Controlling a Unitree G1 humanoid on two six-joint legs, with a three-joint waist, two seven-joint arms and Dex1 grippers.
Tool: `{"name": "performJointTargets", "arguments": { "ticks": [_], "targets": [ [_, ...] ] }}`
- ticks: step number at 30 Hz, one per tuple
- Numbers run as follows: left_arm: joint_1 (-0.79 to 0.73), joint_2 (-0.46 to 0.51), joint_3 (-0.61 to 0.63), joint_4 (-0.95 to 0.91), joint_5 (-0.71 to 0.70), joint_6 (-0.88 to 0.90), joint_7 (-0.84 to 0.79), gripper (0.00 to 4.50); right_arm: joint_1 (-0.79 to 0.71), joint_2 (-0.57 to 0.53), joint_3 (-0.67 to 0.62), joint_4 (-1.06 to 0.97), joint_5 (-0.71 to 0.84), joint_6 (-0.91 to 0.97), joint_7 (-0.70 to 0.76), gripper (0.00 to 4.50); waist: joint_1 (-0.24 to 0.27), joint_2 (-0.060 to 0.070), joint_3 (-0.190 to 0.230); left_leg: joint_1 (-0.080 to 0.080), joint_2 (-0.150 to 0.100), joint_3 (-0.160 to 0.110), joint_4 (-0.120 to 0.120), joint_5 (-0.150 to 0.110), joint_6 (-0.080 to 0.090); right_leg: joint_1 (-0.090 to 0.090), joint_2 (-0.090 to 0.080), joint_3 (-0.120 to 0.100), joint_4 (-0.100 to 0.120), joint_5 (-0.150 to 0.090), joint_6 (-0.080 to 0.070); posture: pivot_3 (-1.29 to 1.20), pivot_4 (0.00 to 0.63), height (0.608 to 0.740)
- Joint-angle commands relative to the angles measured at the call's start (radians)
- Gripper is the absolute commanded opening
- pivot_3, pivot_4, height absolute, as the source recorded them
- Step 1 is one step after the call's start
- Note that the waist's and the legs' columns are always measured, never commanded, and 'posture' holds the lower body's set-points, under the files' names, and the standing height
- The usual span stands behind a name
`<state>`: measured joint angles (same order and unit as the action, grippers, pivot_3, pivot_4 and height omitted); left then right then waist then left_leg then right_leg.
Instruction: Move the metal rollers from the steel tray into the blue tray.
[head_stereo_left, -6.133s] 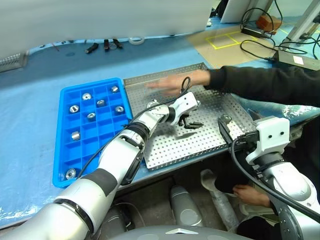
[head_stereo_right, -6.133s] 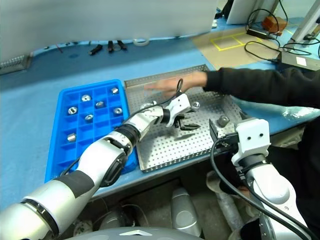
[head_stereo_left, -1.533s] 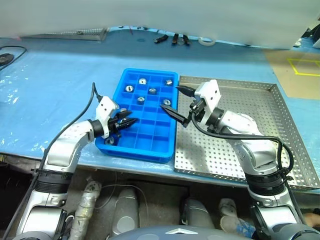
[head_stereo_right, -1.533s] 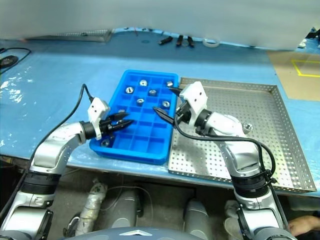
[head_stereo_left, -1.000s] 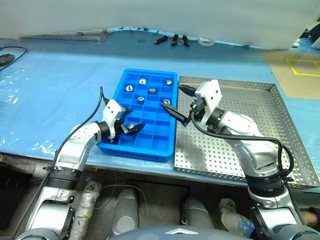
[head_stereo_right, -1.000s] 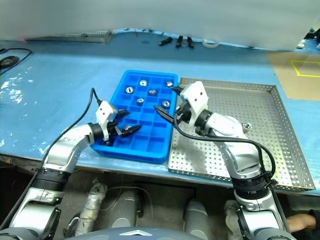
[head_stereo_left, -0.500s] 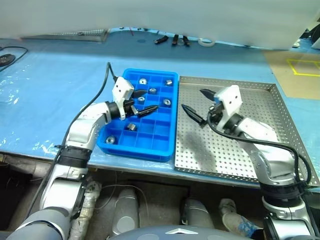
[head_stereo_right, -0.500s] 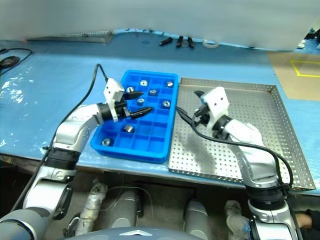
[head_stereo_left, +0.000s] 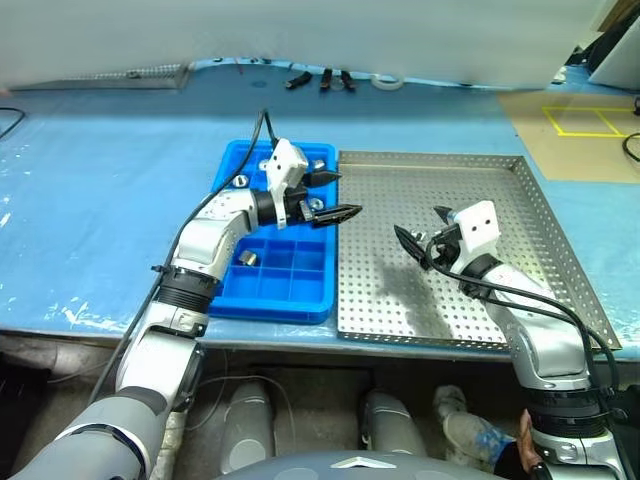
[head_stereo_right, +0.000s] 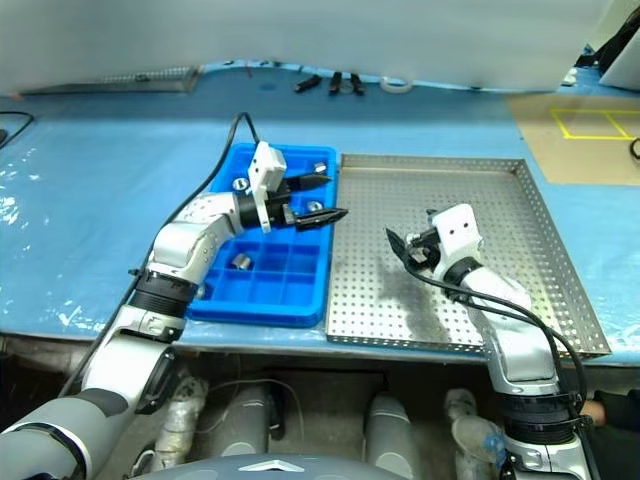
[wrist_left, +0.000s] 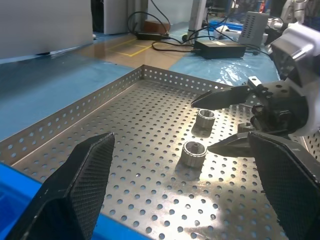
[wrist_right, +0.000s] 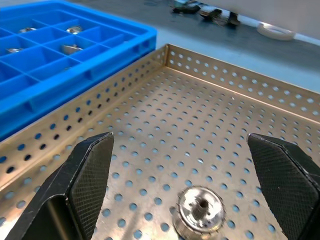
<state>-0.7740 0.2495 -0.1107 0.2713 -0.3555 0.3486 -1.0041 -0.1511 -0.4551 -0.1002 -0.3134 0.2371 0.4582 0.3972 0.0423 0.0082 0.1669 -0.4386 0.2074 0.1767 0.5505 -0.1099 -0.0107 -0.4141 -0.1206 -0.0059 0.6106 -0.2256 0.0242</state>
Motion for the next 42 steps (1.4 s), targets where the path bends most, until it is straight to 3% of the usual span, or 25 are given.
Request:
{"name": "performJointTargets", "arguments": {
  "ticks": [1, 11, 19, 22, 28, 29, 35, 42],
  "targets": [
    [-0.013, 0.012, -0.008, -0.039, -0.007, 0.004, -0.027, 4.48, -0.005, 0.020, -0.028, 0.058, -0.002, -0.050, -0.010, 4.50, -0.001, 0.000, 0.000, 0.000, 0.000, 0.000, 0.000, 0.000, 0.000, 0.000, 0.000, 0.000, 0.000, 0.000, 0.000, -0.22, 0.150, 0.740],
    [0.016, 0.034, -0.013, -0.082, 0.002, 0.033, -0.022, 4.48, -0.133, 0.090, 0.029, 0.383, -0.091, -0.186, -0.038, 4.50, -0.003, 0.000, 0.000, -0.001, 0.000, 0.001, 0.008, -0.003, 0.004, 0.002, -0.001, -0.001, 0.001, 0.001, -0.002, -0.19, 0.150, 0.740],
    [0.045, 0.045, -0.021, -0.116, 0.009, 0.043, -0.004, 4.48, -0.148, 0.094, 0.041, 0.474, -0.130, -0.181, -0.055, 4.50, 0.001, 0.000, 0.000, -0.001, -0.001, 0.001, 0.012, -0.005, 0.007, 0.005, -0.003, -0.001, 0.001, 0.001, -0.002, -0.16, 0.150, 0.740],
    [0.053, 0.054, -0.021, -0.131, 0.007, 0.055, -0.007, 4.50, -0.139, 0.101, 0.037, 0.472, -0.119, -0.175, -0.054, 3.87, 0.000, 0.000, 0.000, 0.000, 0.000, 0.001, 0.012, -0.005, 0.007, 0.006, -0.003, -0.001, 0.001, 0.001, -0.002, -0.16, 0.150, 0.740],
    [0.058, 0.085, -0.020, -0.132, 0.004, 0.066, -0.035, 4.50, -0.124, 0.114, 0.046, 0.415, -0.103, -0.164, -0.033, 1.80, 0.000, 0.000, 0.000, 0.001, 0.000, 0.001, 0.012, -0.005, 0.007, 0.006, -0.003, -0.001, 0.001, 0.001, -0.002, -0.17, 0.150, 0.740],
    [0.061, 0.096, -0.020, -0.138, 0.000, 0.075, -0.046, 4.50, -0.121, 0.113, 0.045, 0.402, -0.099, -0.160, -0.028, 1.66, 0.000, 0.000, 0.000, 0.001, 0.000, 0.001, 0.012, -0.005, 0.007, 0.006, -0.003, -0.001, 0.001, 0.001, -0.002, -0.17, 0.150, 0.740],
    [0.108, 0.180, -0.008, -0.203, -0.025, 0.107, -0.105, 4.50, -0.129, 0.108, 0.036, 0.286, -0.055, -0.132, 0.022, 1.67, -0.001, 0.000, 0.000, 0.000, 0.000, 0.001, 0.010, -0.005, 0.007, 0.005, -0.003, -0.001, -0.001, 0.001, -0.002, -0.16, 0.150, 0.740],
    [0.161, 0.294, 0.046, -0.243, -0.045, 0.095, -0.141, 4.50, -0.246, 0.093, 0.094, 0.088, 0.028, -0.014, 0.129, 1.67, -0.002, 0.000, 0.000, 0.001, 0.000, 0.001, 0.008, -0.004, 0.006, 0.004, -0.002, -0.001, 0.000, 0.001, -0.002, -0.09, 0.150, 0.740]
  ]
}}
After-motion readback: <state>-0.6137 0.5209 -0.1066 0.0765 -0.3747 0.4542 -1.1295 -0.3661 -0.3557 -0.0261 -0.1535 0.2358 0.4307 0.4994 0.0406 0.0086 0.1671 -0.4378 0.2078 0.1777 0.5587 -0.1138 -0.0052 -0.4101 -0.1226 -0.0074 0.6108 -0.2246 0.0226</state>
